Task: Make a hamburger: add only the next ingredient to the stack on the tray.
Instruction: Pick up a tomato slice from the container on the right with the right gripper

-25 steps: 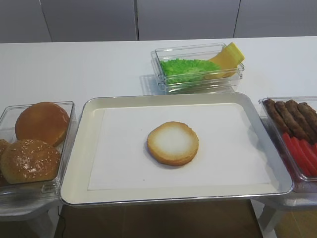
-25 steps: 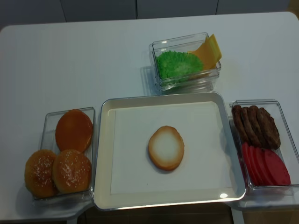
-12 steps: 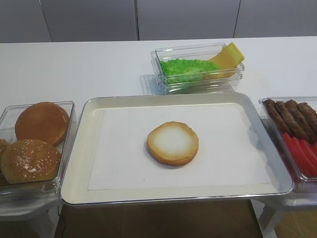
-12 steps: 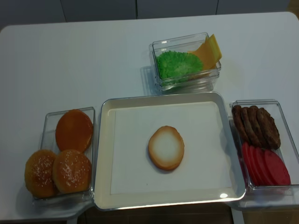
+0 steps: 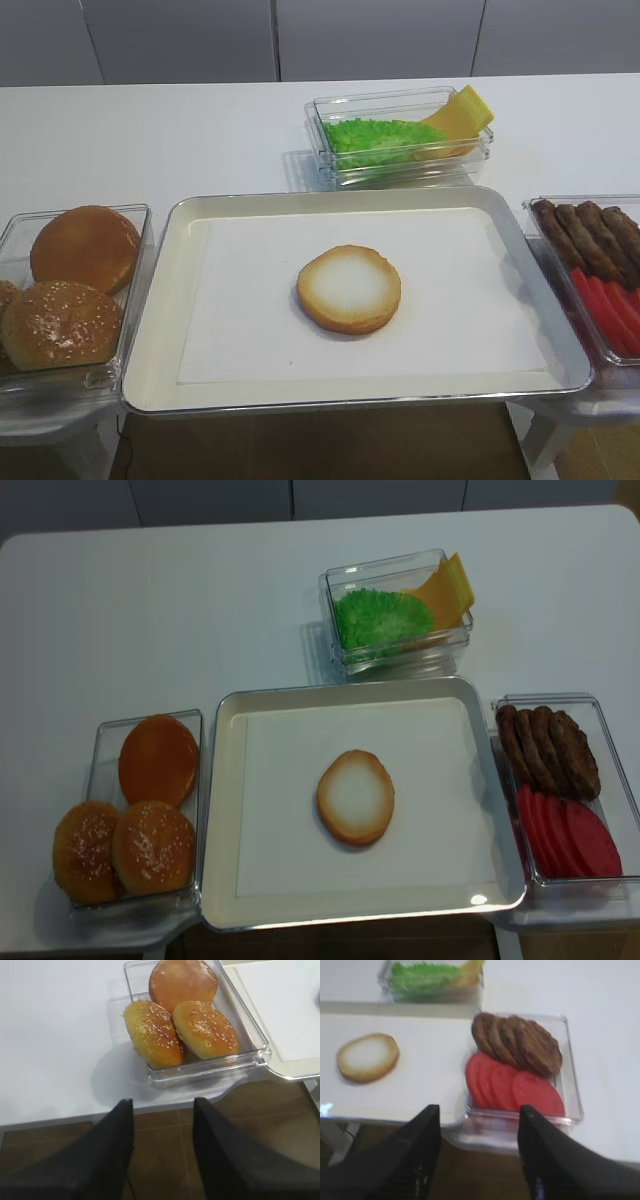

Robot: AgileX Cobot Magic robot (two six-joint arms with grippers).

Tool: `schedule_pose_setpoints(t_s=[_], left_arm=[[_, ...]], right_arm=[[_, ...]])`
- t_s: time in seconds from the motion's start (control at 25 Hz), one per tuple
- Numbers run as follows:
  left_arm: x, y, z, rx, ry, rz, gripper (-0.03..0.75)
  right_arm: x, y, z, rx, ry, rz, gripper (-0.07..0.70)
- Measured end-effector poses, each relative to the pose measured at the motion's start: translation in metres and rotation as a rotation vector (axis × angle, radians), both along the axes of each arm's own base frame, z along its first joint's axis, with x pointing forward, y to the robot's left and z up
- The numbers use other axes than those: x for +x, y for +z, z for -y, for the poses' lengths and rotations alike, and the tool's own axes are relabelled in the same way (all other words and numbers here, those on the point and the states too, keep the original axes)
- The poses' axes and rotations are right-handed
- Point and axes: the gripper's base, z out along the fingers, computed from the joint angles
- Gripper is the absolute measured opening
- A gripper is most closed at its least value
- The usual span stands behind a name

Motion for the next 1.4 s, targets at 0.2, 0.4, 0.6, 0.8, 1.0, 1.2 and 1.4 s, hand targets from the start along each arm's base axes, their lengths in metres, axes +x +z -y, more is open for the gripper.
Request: schedule_pose_setpoints(t_s=[0.2, 0.4, 0.6, 0.8, 1.0, 1.2, 1.4], left_arm=[[0.0, 0.0, 0.0, 0.0, 0.0, 0.0, 0.299], [0.0, 0.0, 0.0, 0.0, 0.0, 0.0, 0.299], [0.0, 0.0, 0.0, 0.0, 0.0, 0.0, 0.299], [0.0, 0.0, 0.0, 0.0, 0.0, 0.0, 0.299], [0.0, 0.0, 0.0, 0.0, 0.0, 0.0, 0.299], [0.0, 0.0, 0.0, 0.0, 0.0, 0.0, 0.299], [0.0, 0.0, 0.0, 0.0, 0.0, 0.0, 0.299]], right_arm=[[0.009, 0.016, -0.003, 0.054, 0.012, 0.01, 0.4], [0.034, 0.03, -0.005, 0.068, 0.013, -0.096, 0.403], [0.066, 0.041, -0.006, 0.068, 0.004, -0.209, 0.4], [0.1, 0.051, -0.007, 0.081, -0.014, -0.282, 0.379], [0.131, 0.059, -0.013, 0.102, 0.002, -0.37, 0.376], [0.161, 0.06, -0.023, 0.081, 0.001, -0.483, 0.351], [0.184, 0.049, -0.034, 0.0, -0.025, -0.588, 0.347]])
